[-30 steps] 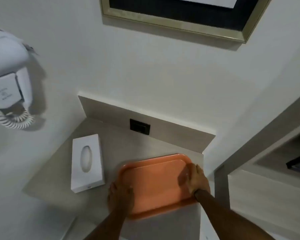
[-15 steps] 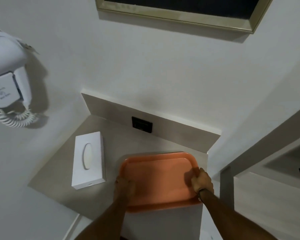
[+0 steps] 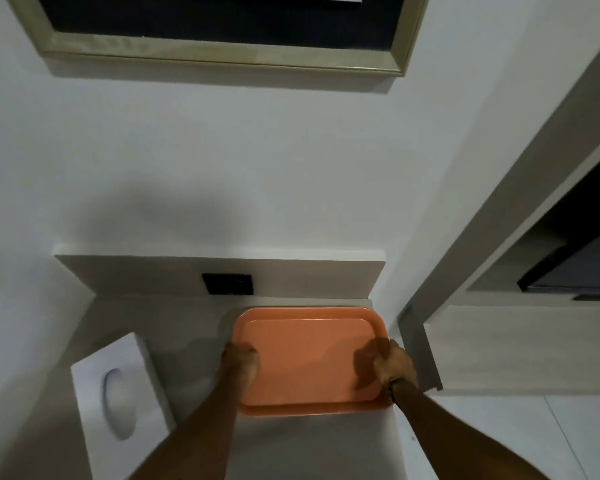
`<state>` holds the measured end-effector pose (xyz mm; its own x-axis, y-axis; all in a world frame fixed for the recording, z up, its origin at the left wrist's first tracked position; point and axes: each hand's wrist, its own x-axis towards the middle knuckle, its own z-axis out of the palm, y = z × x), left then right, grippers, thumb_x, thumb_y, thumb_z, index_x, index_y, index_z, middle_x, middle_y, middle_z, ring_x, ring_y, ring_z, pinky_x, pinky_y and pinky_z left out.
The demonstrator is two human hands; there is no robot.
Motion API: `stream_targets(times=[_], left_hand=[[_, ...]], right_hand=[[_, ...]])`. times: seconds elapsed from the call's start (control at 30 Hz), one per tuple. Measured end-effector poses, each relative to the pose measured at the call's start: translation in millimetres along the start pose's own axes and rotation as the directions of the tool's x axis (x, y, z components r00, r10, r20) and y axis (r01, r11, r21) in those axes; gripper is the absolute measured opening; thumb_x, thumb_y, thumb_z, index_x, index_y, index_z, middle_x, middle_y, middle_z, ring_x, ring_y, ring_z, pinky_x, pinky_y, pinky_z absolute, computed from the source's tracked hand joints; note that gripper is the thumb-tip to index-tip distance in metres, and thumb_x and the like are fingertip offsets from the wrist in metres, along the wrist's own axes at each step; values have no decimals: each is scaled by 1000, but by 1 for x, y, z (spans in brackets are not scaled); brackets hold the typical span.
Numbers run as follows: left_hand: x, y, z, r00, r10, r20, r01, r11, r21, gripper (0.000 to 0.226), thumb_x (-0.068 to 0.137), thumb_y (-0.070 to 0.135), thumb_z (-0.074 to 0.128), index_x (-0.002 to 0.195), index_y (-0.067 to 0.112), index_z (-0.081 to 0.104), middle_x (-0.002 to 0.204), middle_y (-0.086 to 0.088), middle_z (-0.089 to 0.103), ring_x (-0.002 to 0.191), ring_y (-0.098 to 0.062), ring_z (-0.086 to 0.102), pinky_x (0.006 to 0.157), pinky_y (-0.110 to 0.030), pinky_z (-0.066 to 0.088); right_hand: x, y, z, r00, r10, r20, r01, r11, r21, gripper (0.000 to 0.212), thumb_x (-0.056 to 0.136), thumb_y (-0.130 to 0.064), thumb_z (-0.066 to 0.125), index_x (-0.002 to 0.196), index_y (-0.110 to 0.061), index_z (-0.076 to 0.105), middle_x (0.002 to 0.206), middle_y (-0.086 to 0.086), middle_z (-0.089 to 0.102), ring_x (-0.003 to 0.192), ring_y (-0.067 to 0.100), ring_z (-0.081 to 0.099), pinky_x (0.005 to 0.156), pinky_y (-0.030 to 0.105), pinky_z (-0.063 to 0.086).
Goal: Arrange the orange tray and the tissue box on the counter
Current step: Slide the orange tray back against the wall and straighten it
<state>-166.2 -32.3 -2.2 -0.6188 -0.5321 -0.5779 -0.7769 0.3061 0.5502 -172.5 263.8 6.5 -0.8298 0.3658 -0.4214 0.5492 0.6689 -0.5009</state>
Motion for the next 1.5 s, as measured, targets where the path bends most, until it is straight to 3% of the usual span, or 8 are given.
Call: stream_targets(times=[0.33, 0.4, 0.47, 0.53, 0.63, 0.8, 1.0, 1.5], left_hand=[[5, -4, 4, 995, 60, 82, -64, 997, 49, 35, 95, 13, 52, 122, -7, 59, 135, -29, 57, 123, -44, 56, 105, -44, 48], [3, -6, 3, 995, 88, 50, -92, 993, 72, 46, 93, 18, 54, 131, -7, 51, 144, -29, 49, 131, -44, 51, 111, -46, 44], [-4, -12, 4, 989, 146, 30, -149, 970, 190, 69, 95, 30, 51, 150, -4, 27, 159, -25, 30, 146, -40, 33, 120, -49, 33], [-16, -26, 11, 951, 306, 37, -293, 861, 416, 79, 98, 41, 42, 157, 4, 5, 168, -18, 10, 155, -34, 12, 127, -48, 18], [-43, -53, 25, 816, 556, 160, -530, 608, 591, 77, 99, 49, 28, 158, 12, -6, 169, -11, -4, 157, -29, -3, 129, -47, 6], [-90, -102, 42, 698, 618, 362, -659, 358, 661, 80, 97, 55, 27, 158, 12, -3, 167, -10, -11, 155, -31, -15, 127, -54, -3], [-118, -128, 57, 728, 555, 403, -653, 382, 653, 81, 99, 52, 29, 157, 15, -12, 167, -10, -20, 153, -29, -22, 126, -53, -6], [-101, -93, 63, 748, 524, 408, -645, 427, 633, 80, 99, 52, 30, 157, 19, -16, 166, -5, -25, 153, -26, -24, 127, -53, -5]], right_hand=[[1, 3, 1, 1000, 22, 21, -22, 1000, -9, 27, 92, -23, 53, 117, -14, 54, 115, 14, 66, 106, 39, 63, 93, 54, 52], [-3, 6, 3, 1000, 3, 2, -3, 1000, -7, 34, 92, -25, 53, 125, -16, 50, 126, 14, 63, 113, 40, 62, 97, 57, 50], [-12, 12, 9, 998, -62, -28, 60, 997, -57, 46, 94, -28, 51, 137, -17, 42, 141, 13, 53, 121, 39, 58, 100, 56, 49], [-26, 21, 21, 987, -158, -32, 150, 973, -174, 58, 97, -33, 46, 151, -17, 30, 155, 13, 39, 132, 37, 50, 105, 54, 48], [-58, 34, 44, 949, -316, -13, 299, 910, -287, 65, 99, -38, 39, 158, -21, 16, 164, 10, 27, 147, 33, 32, 117, 51, 37], [-112, 59, 77, 864, -490, 113, 492, 775, -397, 68, 100, -47, 22, 159, -27, -7, 168, -2, 6, 156, 22, 5, 123, 42, 5], [-130, 80, 92, 842, -489, 228, 534, 692, -486, 76, 94, -43, 26, 156, -24, -15, 166, -4, -13, 154, 20, -15, 122, 43, -7], [-96, 66, 90, 843, -467, 268, 535, 677, -505, 80, 93, -48, 29, 158, -20, -8, 161, -3, -22, 154, 25, -14, 119, 45, -8]])
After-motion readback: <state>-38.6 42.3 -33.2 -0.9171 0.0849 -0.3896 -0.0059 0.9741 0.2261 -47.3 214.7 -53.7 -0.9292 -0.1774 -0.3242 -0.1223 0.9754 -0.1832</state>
